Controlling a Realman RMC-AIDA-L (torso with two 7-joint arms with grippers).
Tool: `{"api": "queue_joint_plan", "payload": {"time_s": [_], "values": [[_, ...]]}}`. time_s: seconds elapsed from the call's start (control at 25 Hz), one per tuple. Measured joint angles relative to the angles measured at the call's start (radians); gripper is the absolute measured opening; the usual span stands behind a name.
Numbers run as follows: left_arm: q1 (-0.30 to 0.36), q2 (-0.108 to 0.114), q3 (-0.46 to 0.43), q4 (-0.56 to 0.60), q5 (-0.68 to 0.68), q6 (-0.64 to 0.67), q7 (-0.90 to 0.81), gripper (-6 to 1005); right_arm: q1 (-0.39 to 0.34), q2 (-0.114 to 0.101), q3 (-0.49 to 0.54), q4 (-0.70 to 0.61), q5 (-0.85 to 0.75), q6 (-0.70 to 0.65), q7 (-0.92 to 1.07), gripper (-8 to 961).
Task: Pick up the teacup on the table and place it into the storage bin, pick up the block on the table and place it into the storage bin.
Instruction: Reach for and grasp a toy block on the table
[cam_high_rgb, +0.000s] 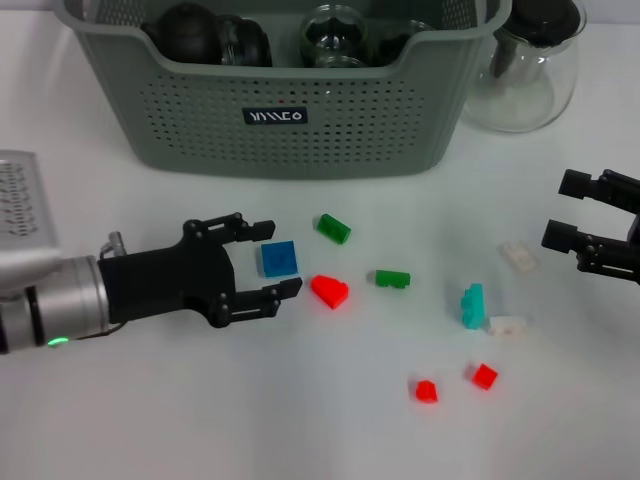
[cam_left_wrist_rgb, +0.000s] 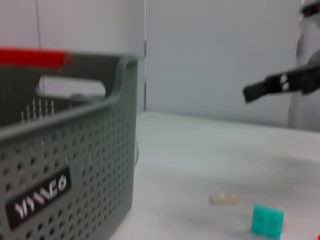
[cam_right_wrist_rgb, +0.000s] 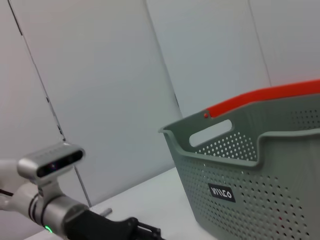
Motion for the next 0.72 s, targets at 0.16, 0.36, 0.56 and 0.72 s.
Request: {"api": "queue_joint_plan", "payload": {"time_s": [0.16, 0.36, 0.56, 0.72], "values": [[-0.015, -0.004, 0.009, -0.041, 0.004, -0.094, 0.038, 723, 0.001, -0.001, -0.001, 0.000, 0.000, 0.000, 0.000, 868], [-0.032, -0.004, 0.008, -0.076, 0.012, -0.175, 0.079, 716, 0.003, -0.001, -0.001, 0.000, 0.000, 0.000, 0.000, 867], [-0.055, -0.005, 0.005, -0.107, 0.016, -0.244, 0.084, 708, 0.005, 0.000, -0.002, 0.004, 0.000, -0.001, 0.000, 868], [-0.070, -0.004, 0.009, -0.129, 0.020, -0.282, 0.084, 702, 0.005, 0.002, -0.003, 0.006, 0.000, -0.001, -0.001, 868]]}}
